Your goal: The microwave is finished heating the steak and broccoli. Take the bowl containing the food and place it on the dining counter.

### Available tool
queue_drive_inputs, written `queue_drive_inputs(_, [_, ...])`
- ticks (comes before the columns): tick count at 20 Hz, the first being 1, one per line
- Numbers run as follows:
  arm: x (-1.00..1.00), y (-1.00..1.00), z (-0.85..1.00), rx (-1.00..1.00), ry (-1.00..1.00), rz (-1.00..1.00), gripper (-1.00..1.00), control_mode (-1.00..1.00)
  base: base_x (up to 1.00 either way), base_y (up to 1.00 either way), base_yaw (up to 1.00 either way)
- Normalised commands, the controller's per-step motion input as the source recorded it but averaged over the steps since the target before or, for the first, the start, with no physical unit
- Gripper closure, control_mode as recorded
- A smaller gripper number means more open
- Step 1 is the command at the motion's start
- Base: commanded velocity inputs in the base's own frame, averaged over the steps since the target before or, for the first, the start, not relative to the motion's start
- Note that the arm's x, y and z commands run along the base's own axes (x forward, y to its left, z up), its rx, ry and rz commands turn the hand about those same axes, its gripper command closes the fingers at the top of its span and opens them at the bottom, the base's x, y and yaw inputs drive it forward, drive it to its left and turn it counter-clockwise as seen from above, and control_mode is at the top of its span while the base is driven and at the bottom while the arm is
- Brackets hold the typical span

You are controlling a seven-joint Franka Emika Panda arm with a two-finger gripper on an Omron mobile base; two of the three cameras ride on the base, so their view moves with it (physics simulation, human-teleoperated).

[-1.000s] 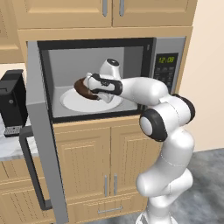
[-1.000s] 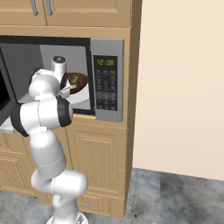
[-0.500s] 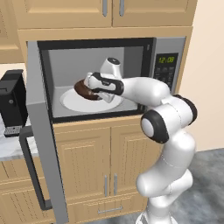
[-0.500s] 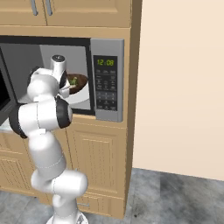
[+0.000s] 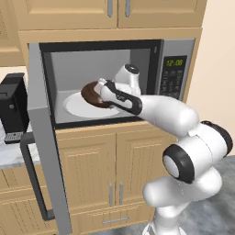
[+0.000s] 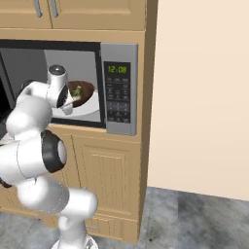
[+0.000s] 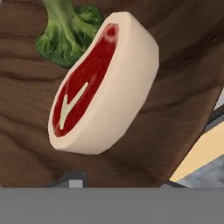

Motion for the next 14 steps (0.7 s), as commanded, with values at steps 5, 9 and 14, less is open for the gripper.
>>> queue_drive_inputs(5, [-1.0,-0.03,0.59,0.08,-0.27,0.0,1.0,-1.0,0.0,0.0,0.0])
queue_drive_inputs(9, [-1.0,-0.02,0.92,0.13,-0.2,-0.01,1.0,-1.0,0.0,0.0,0.0])
queue_drive_inputs(14, [-1.0,-0.29,0.92,0.05,-0.01,0.0,1.0,-1.0,0.0,0.0,0.0])
